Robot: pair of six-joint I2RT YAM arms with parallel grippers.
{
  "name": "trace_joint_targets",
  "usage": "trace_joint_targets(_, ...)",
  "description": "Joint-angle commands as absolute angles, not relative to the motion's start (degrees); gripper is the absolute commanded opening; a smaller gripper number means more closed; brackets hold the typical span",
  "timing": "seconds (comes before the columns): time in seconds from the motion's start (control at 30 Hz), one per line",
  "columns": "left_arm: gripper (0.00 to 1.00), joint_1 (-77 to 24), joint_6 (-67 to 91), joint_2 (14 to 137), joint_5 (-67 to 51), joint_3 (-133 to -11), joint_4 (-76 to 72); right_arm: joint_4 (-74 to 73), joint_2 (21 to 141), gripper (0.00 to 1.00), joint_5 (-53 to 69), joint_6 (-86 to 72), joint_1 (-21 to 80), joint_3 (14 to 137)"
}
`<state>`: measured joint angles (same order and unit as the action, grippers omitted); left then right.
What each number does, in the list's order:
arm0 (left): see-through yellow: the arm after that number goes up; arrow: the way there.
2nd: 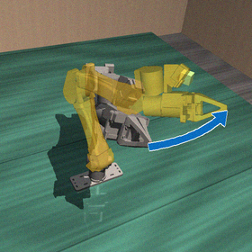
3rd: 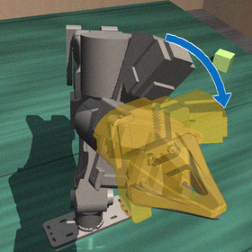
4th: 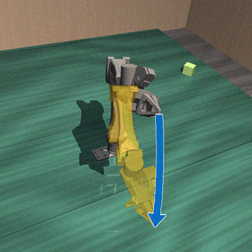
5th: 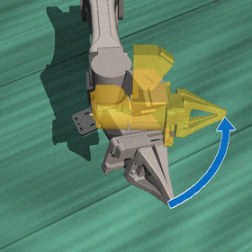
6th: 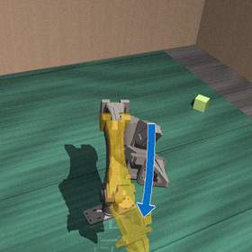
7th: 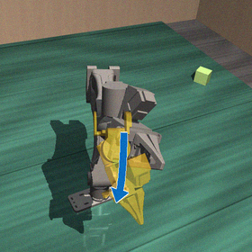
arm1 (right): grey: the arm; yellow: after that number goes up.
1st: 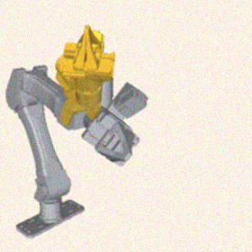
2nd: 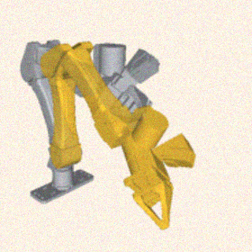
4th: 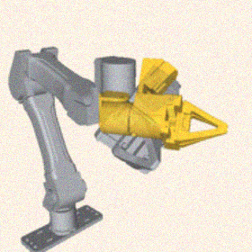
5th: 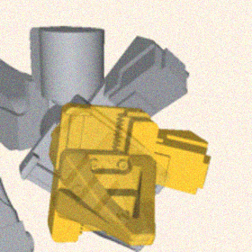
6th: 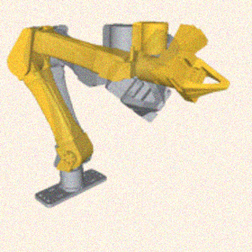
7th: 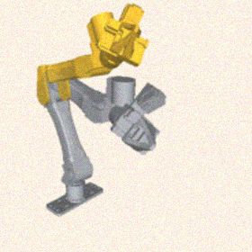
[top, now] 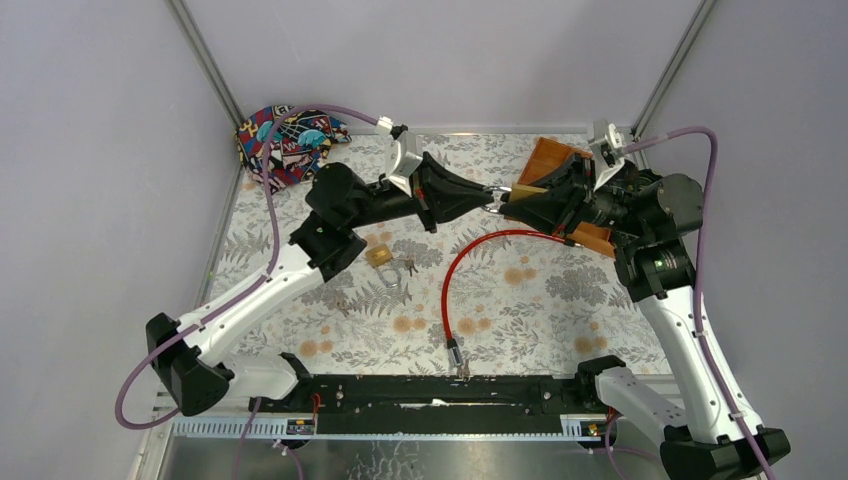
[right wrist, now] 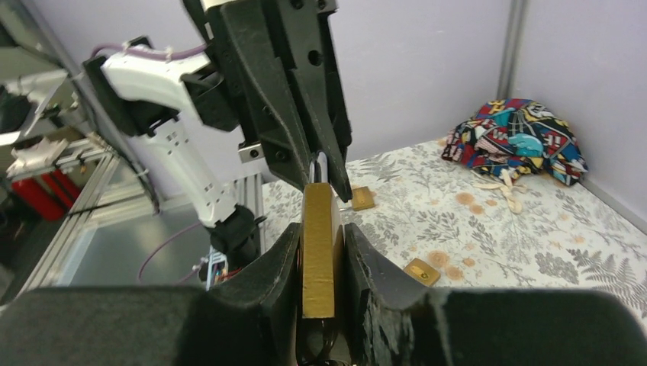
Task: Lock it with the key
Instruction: Lock the lock.
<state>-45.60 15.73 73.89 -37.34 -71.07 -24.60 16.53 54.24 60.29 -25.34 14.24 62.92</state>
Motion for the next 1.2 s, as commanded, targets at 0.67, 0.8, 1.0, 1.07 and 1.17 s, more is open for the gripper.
trace_joint_targets(0.67, 0.00, -46.3, 18.6, 73.7, -60.3, -71.2, -21.4, 8.3, 56.4, 0.01, 56.6, -20.9, 17.1, 67.2)
trace_joint_targets(0.8, 0.00, -43.4, 17.2, 72.6, -57.9, -72.3, -21.3, -3.0, 55.9, 0.96, 58.0, -13.3, 17.0, 70.0)
trace_joint_targets(1.0, 0.00, -36.5, 9.7, 71.0, -60.1, -75.1, -10.3, -28.5, 56.0, 1.00, 55.1, 5.1, 17.1, 75.8)
trace_joint_targets(1.07, 0.00, -36.0, 2.4, 69.6, -61.1, -75.3, -3.0, -33.4, 55.5, 1.00, 55.1, 11.1, 17.1, 76.2)
trace_joint_targets(1.17, 0.00, -35.2, -2.6, 68.1, -62.5, -75.5, 3.0, -40.6, 55.0, 0.99, 56.6, 20.2, 17.1, 75.5)
